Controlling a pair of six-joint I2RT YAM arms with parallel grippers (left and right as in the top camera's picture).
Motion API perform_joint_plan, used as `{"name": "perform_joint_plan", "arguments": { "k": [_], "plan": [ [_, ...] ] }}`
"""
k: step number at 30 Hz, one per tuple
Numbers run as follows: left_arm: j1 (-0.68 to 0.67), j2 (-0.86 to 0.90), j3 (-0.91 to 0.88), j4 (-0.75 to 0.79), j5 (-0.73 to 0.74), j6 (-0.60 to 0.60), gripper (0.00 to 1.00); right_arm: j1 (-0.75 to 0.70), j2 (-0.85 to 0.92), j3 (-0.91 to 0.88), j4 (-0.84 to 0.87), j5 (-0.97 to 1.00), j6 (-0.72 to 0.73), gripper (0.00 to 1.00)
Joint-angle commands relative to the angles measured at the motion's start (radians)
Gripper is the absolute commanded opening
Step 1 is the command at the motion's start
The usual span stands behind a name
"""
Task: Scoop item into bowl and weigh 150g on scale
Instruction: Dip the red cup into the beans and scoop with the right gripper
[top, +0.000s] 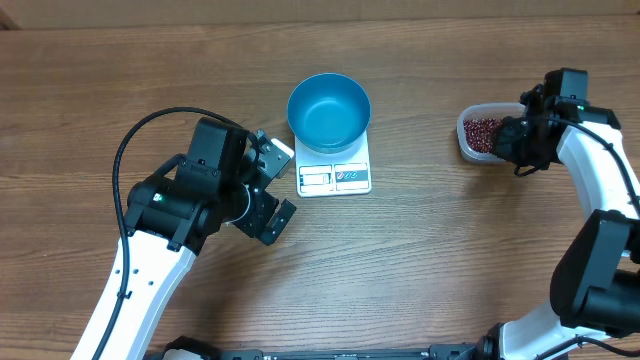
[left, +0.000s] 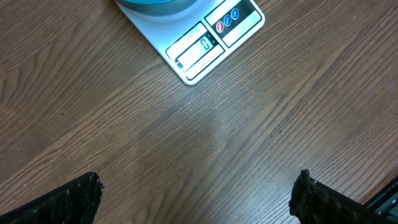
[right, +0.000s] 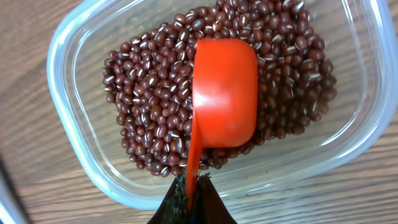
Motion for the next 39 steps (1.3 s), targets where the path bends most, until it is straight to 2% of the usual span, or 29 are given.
{"name": "perform_joint_plan", "arguments": {
  "k": [1, 14, 30, 39],
  "plan": [
    [0.004, -0.001, 0.025, 0.001, 0.001, 0.022, 1.0, -0.002, 0.008, 0.022, -0.005, -0.089, 0.1, 0.04],
    [0.004, -0.001, 0.025, 0.001, 0.001, 0.022, 1.0, -0.003, 0.008, 0.021, 0.005, -0.085, 0.283, 0.04],
    [0.004, -0.001, 0.025, 0.001, 0.001, 0.022, 0.99, -0.008, 0.008, 0.02, 0.011, -0.082, 0.444, 0.04],
    [0.004, -0.001, 0.025, 0.001, 0.001, 0.022, 1.0, -0.008, 0.008, 0.02, -0.003, -0.083, 0.447, 0.03]
  ]
}}
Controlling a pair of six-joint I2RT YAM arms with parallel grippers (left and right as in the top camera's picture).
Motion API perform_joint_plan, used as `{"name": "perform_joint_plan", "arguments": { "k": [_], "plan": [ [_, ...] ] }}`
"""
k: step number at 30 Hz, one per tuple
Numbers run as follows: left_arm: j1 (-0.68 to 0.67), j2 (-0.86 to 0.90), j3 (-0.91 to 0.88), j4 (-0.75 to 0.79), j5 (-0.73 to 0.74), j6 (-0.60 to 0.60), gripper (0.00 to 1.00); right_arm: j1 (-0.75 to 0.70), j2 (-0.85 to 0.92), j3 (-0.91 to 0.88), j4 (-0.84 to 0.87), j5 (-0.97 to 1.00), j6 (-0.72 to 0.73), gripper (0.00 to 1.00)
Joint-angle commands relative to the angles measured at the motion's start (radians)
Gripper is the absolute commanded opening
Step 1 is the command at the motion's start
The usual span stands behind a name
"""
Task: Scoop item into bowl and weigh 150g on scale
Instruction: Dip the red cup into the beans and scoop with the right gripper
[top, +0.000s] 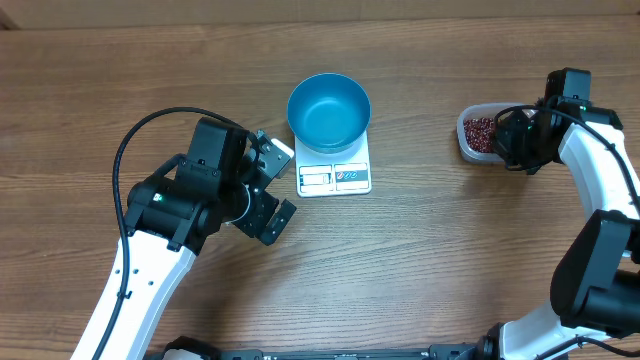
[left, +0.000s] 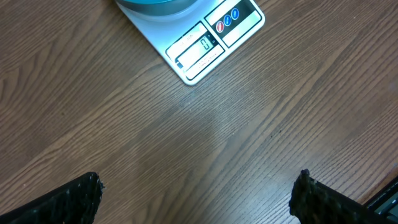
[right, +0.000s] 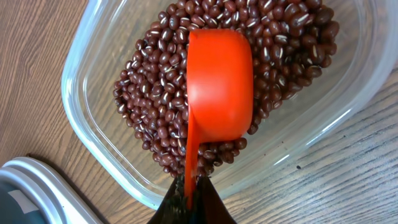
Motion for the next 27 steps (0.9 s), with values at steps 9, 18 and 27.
{"name": "perform_joint_plan", "arguments": {
  "k": [9, 18, 27],
  "plan": [
    [0.004, -0.001, 0.025, 0.001, 0.001, 0.022, 1.0, -0.003, 0.008, 0.02, -0.006, -0.02, 0.018, 0.04],
    [0.004, -0.001, 0.025, 0.001, 0.001, 0.022, 0.99, -0.003, 0.008, 0.02, -0.005, -0.021, 0.014, 0.04],
    [0.004, -0.001, 0.025, 0.001, 0.001, 0.022, 1.0, -0.003, 0.008, 0.02, -0.005, -0.035, -0.043, 0.04]
  ]
}}
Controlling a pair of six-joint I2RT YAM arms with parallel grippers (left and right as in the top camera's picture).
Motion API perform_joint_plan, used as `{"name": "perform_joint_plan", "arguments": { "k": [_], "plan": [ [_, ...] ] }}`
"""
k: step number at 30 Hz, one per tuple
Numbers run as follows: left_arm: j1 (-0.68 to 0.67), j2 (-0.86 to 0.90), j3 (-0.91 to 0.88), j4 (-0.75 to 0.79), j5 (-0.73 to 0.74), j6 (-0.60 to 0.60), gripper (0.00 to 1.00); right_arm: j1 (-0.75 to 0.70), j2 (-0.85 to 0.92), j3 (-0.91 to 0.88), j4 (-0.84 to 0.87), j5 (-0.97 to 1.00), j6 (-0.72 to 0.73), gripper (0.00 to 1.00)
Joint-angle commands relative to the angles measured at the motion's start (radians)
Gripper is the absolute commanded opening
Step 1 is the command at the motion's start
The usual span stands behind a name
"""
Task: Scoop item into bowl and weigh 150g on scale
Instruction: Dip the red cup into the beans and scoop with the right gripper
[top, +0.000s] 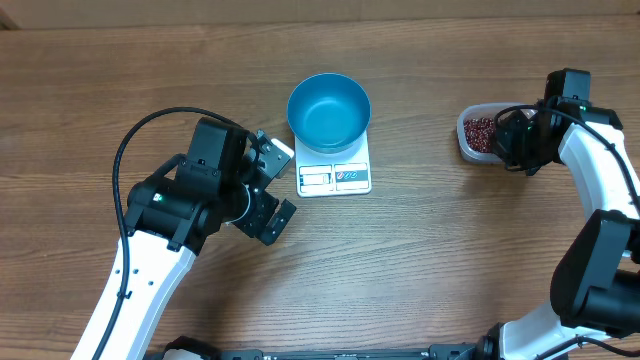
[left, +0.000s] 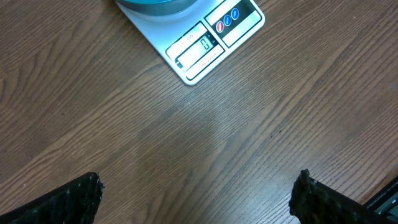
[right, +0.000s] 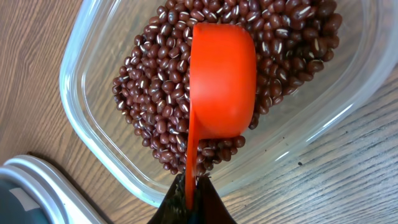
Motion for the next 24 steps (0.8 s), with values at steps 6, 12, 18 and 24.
{"name": "perform_joint_plan", "arguments": {
  "k": [6, 12, 18, 24],
  "plan": [
    [0.004, -0.001, 0.025, 0.001, 0.001, 0.022, 1.0, -0.029, 0.008, 0.02, -0.005, -0.028, -0.039, 0.04],
    [0.004, -0.001, 0.025, 0.001, 0.001, 0.022, 1.0, -0.069, 0.008, 0.02, -0.003, -0.099, -0.048, 0.04],
    [0.004, -0.001, 0.025, 0.001, 0.001, 0.022, 1.0, -0.106, 0.008, 0.02, -0.012, -0.184, -0.098, 0.04],
    [0.004, -0.001, 0.025, 0.001, 0.001, 0.022, 1.0, -0.106, 0.008, 0.02, -0.016, -0.245, -0.119, 0.04]
  ]
}}
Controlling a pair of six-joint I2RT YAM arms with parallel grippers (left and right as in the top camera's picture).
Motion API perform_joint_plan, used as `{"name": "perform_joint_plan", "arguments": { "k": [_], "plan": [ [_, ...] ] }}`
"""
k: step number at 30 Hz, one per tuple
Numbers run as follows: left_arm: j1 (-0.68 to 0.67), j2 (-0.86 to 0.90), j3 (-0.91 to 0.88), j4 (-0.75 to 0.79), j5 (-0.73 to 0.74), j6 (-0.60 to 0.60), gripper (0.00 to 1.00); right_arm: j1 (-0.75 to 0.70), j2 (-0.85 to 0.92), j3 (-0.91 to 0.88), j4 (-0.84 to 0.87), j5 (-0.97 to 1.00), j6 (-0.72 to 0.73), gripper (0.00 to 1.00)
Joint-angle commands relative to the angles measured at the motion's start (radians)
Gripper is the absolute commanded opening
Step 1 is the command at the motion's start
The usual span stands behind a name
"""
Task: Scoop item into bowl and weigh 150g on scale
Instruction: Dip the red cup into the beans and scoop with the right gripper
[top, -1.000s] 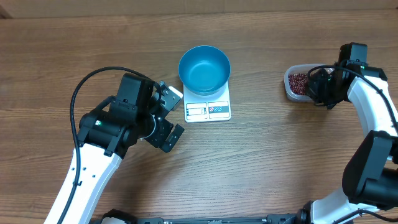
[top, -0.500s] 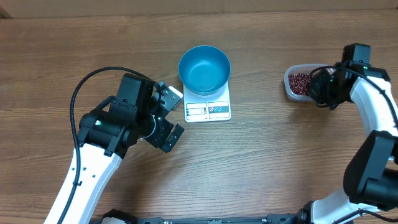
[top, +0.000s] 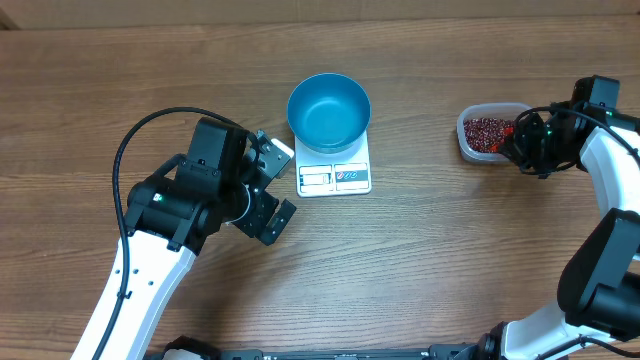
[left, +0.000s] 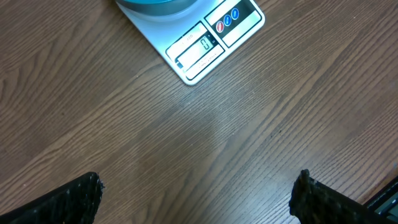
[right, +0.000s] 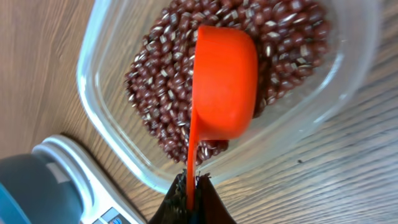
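Note:
My right gripper (right: 191, 186) is shut on the handle of an orange scoop (right: 224, 81). The scoop's cup shows its rounded underside over the red beans (right: 180, 87) in a clear plastic tub (top: 487, 132) at the right of the table. A blue bowl (top: 329, 111) stands empty on the white scale (top: 335, 175) at the table's middle; the scale's display (left: 202, 45) shows in the left wrist view. My left gripper (left: 196, 193) hangs open over bare wood, left of and nearer than the scale.
The wooden table (top: 440, 250) carries only the scale with its bowl and the bean tub. The left arm's black cable (top: 135, 140) loops over the table's left side.
My right gripper has drawn back to the right with the scoop, and the scale and bowl now show at the left of its view. The left arm is unchanged.
The right gripper stayed shut on the scoop's handle throughout, with the cup turned down over the beans in the tub. It shifted a little over the tub between moments and now stands further right. The left gripper stayed open and still.

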Motion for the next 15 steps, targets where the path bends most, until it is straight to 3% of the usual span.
{"name": "perform_joint_plan", "arguments": {
  "k": [1, 15],
  "plan": [
    [0.004, -0.001, 0.025, 0.001, 0.001, 0.022, 1.0, -0.002, 0.005, 0.02, 0.002, -0.065, -0.026, 0.04],
    [0.004, -0.001, 0.025, 0.001, 0.001, 0.022, 1.0, -0.002, 0.005, 0.02, -0.003, -0.106, -0.045, 0.03]
  ]
}}
